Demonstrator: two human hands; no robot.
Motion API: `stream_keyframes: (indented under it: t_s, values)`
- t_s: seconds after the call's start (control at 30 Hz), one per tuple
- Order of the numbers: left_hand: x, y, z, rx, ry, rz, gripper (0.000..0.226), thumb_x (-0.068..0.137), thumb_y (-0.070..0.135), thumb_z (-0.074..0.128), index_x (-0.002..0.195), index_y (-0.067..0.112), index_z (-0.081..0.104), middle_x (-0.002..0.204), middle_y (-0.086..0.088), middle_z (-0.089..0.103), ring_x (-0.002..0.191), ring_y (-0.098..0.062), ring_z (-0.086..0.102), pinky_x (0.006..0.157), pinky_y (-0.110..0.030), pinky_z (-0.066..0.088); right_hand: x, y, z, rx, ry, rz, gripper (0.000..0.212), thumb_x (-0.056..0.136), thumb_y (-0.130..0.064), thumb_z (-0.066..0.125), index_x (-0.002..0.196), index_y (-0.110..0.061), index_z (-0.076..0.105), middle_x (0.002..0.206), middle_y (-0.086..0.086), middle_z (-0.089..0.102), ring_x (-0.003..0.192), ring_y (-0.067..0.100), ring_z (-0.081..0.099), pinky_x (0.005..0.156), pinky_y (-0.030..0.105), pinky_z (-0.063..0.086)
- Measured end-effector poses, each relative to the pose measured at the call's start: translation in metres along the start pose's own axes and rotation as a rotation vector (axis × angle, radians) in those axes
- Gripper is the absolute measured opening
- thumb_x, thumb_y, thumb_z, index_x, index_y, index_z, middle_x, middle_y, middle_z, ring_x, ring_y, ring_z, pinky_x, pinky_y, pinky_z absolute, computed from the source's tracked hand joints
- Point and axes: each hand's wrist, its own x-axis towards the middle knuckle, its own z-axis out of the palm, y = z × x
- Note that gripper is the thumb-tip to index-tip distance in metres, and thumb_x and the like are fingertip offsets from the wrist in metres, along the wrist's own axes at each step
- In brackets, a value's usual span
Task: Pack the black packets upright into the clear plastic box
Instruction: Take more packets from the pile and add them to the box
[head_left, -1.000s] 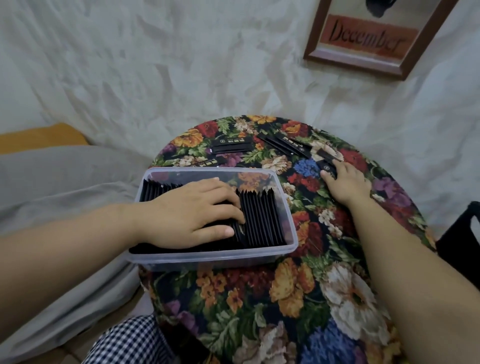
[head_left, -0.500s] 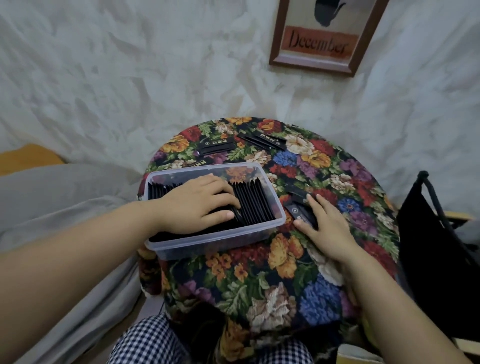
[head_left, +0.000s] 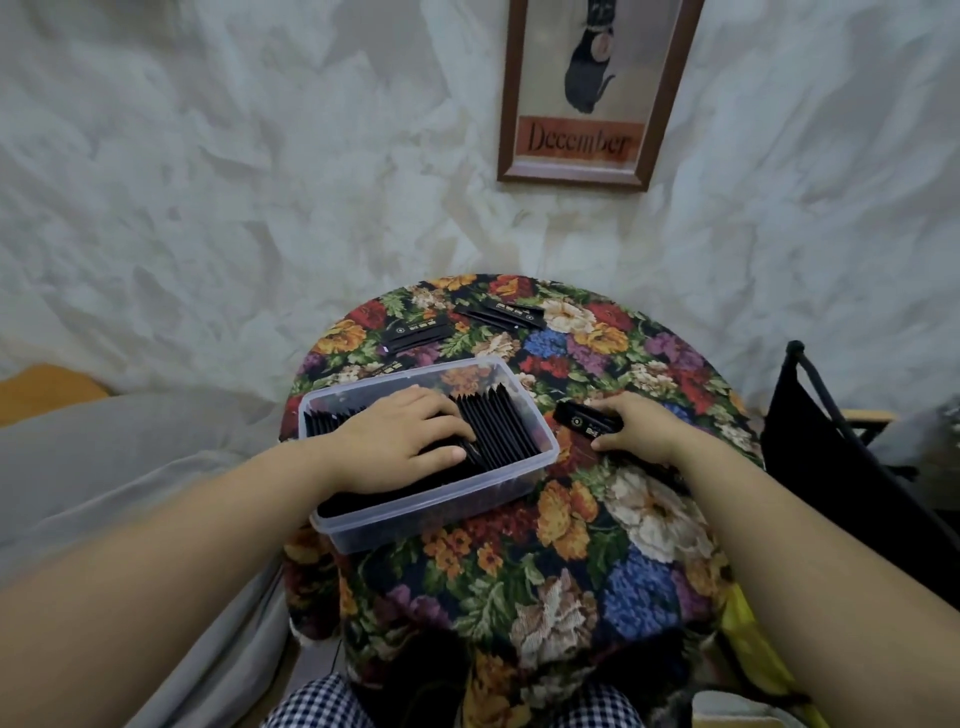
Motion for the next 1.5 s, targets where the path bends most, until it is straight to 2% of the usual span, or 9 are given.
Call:
stream_keyframes:
  t_s: [0.13, 0.33, 0.47, 0.63, 0.8, 1.13, 1.27, 1.4, 1.5]
  values:
    - [0.0, 0.001, 0.0, -0.01, 0.009, 0.001, 0.09, 0.075, 0.077, -0.007, 0.131, 0.032, 0.049, 0.134, 0.008, 0.042, 0.126, -0.01, 0.032, 0.104, -0.02, 0.015, 0.002, -0.008, -0.002, 0.035, -0.017, 0.02, 0.041, 0.091, -0.025, 0.063, 0.128, -0.011, 0.052, 0.118, 0.01, 0.06, 0.091, 0.021, 0.053, 0.077, 0.028, 0.039]
    - [0.0, 0.003, -0.003, 0.019, -0.016, -0.023, 0.055, 0.091, 0.056, 0.02, 0.132, 0.031, 0.049, 0.135, 0.006, 0.042, 0.127, -0.011, 0.032, 0.105, -0.02, 0.016, 0.004, -0.014, -0.006, 0.16, 0.14, 0.037, 0.034, 0.097, -0.024, 0.054, 0.126, -0.008, 0.045, 0.11, 0.013, 0.058, 0.088, 0.025, 0.055, 0.071, 0.033, 0.042]
    - [0.0, 0.003, -0.004, 0.005, -0.016, -0.018, 0.077, 0.083, 0.074, 0.006, 0.131, 0.033, 0.049, 0.134, 0.007, 0.042, 0.126, -0.009, 0.032, 0.101, -0.017, 0.015, -0.001, -0.016, -0.012, 0.205, 0.283, 0.005, 0.034, 0.099, -0.025, 0.05, 0.128, -0.011, 0.041, 0.099, 0.009, 0.058, 0.079, 0.025, 0.057, 0.061, 0.034, 0.042]
    - [0.001, 0.002, -0.003, -0.005, -0.007, -0.017, 0.088, 0.073, 0.075, -0.005, 0.131, 0.034, 0.048, 0.134, 0.009, 0.041, 0.126, -0.008, 0.031, 0.101, -0.017, 0.015, -0.015, -0.002, -0.015, 0.105, 0.175, 0.031, 0.044, 0.095, -0.032, 0.055, 0.131, -0.009, 0.043, 0.125, 0.014, 0.055, 0.106, 0.03, 0.056, 0.084, 0.037, 0.046]
    - [0.0, 0.001, 0.0, -0.006, 0.012, -0.013, 0.094, 0.072, 0.077, -0.01, 0.132, 0.033, 0.048, 0.134, 0.008, 0.042, 0.126, -0.009, 0.032, 0.102, -0.018, 0.016, -0.027, 0.017, -0.011, 0.105, -0.003, 0.144, 0.075, 0.081, -0.04, 0.072, 0.14, -0.01, 0.037, 0.139, 0.012, 0.048, 0.121, 0.028, 0.05, 0.099, 0.038, 0.042]
    - [0.0, 0.003, -0.001, -0.001, 0.0, -0.031, 0.078, 0.079, 0.069, 0.004, 0.133, 0.033, 0.047, 0.135, 0.007, 0.042, 0.127, -0.01, 0.032, 0.104, -0.021, 0.017, -0.02, 0.015, -0.009, 0.151, 0.033, 0.165, 0.025, 0.088, -0.028, 0.067, 0.101, -0.011, 0.055, 0.093, 0.011, 0.062, 0.078, 0.022, 0.057, 0.06, 0.028, 0.039]
    - [0.0, 0.005, -0.002, -0.006, -0.005, -0.044, 0.047, 0.098, 0.052, 0.026, 0.134, 0.03, 0.047, 0.136, 0.005, 0.041, 0.128, -0.012, 0.032, 0.105, -0.022, 0.016, -0.019, 0.007, -0.013, 0.143, 0.134, 0.122, 0.022, 0.089, -0.023, 0.066, 0.077, -0.019, 0.047, 0.078, 0.005, 0.056, 0.067, 0.018, 0.051, 0.053, 0.026, 0.035]
    - [0.0, 0.005, -0.002, -0.007, 0.001, -0.043, 0.043, 0.099, 0.048, 0.029, 0.134, 0.03, 0.047, 0.134, 0.006, 0.042, 0.126, -0.012, 0.033, 0.105, -0.022, 0.017, -0.022, -0.003, -0.018, 0.312, 0.323, 0.06, 0.015, 0.091, -0.021, 0.062, 0.1, -0.011, 0.055, 0.09, 0.011, 0.062, 0.076, 0.024, 0.057, 0.06, 0.028, 0.039]
    - [0.001, 0.005, -0.001, -0.01, 0.002, -0.048, 0.041, 0.099, 0.046, 0.03, 0.134, 0.031, 0.047, 0.135, 0.007, 0.042, 0.127, -0.011, 0.031, 0.106, -0.023, 0.015, -0.031, -0.018, -0.025, 0.747, 0.46, 0.009, 0.025, 0.095, -0.022, 0.057, 0.118, -0.017, 0.049, 0.099, 0.005, 0.067, 0.088, 0.021, 0.063, 0.069, 0.03, 0.046]
